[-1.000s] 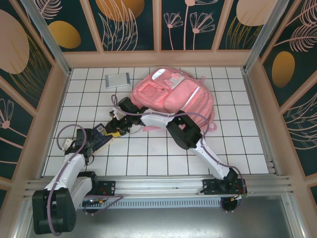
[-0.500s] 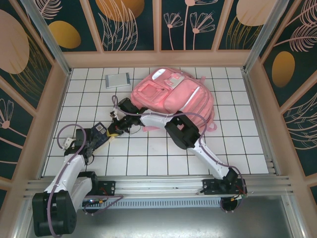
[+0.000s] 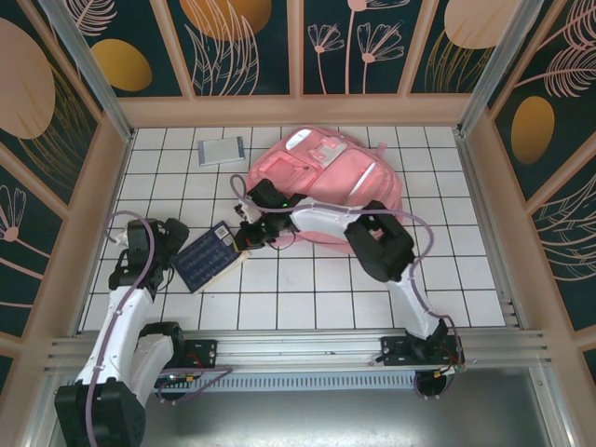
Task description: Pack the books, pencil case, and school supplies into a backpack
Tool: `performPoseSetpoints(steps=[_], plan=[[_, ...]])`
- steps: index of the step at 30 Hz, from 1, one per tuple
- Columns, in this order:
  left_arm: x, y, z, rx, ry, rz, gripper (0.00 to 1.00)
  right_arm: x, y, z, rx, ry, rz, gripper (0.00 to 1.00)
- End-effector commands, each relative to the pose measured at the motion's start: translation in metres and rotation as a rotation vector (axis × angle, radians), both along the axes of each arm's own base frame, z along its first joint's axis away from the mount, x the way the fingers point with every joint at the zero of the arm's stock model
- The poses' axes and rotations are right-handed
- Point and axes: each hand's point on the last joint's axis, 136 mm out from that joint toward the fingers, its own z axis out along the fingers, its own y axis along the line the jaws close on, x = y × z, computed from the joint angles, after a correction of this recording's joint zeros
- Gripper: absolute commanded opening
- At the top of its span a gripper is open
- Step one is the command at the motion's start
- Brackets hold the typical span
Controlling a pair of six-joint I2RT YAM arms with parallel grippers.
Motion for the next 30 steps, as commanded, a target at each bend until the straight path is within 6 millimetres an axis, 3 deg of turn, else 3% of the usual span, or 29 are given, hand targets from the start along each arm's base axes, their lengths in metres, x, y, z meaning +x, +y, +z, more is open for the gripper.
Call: performPoseSetpoints(steps=[1,7,10,16,20,23,26,30], plan=[[0.024,-0.030,0.030,-0.013,-0.111,-0.225,0.99,0.002,-0.032,0.029,0.021,-0.146,0.046,0.00],[0.036,-0.089,0.044,-0.166,-0.255,-0.550,0.99,-0.024,-0.071,0.072,0.149,-0.158,0.097,0.00],[0.033,-0.115,0.045,-0.289,-0.336,-0.665,0.93,-0.038,-0.086,0.093,0.216,-0.167,0.130,0.00],[0.027,-0.167,0.018,-0.396,-0.279,-0.800,0.92,-0.051,-0.105,0.105,0.289,-0.131,0.165,0.00],[0.032,-0.163,-0.003,-0.380,-0.257,-0.736,0.97,-0.056,-0.109,0.105,0.306,-0.114,0.177,0.00],[0.037,-0.153,-0.010,-0.352,-0.285,-0.668,0.99,-0.060,-0.112,0.104,0.315,-0.101,0.179,0.00],[0.040,-0.156,-0.015,-0.370,-0.321,-0.664,0.99,-0.063,-0.114,0.102,0.320,-0.089,0.176,0.01],[0.034,-0.202,-0.029,-0.466,-0.292,-0.817,0.99,-0.054,-0.117,0.102,0.324,-0.090,0.137,0.01]])
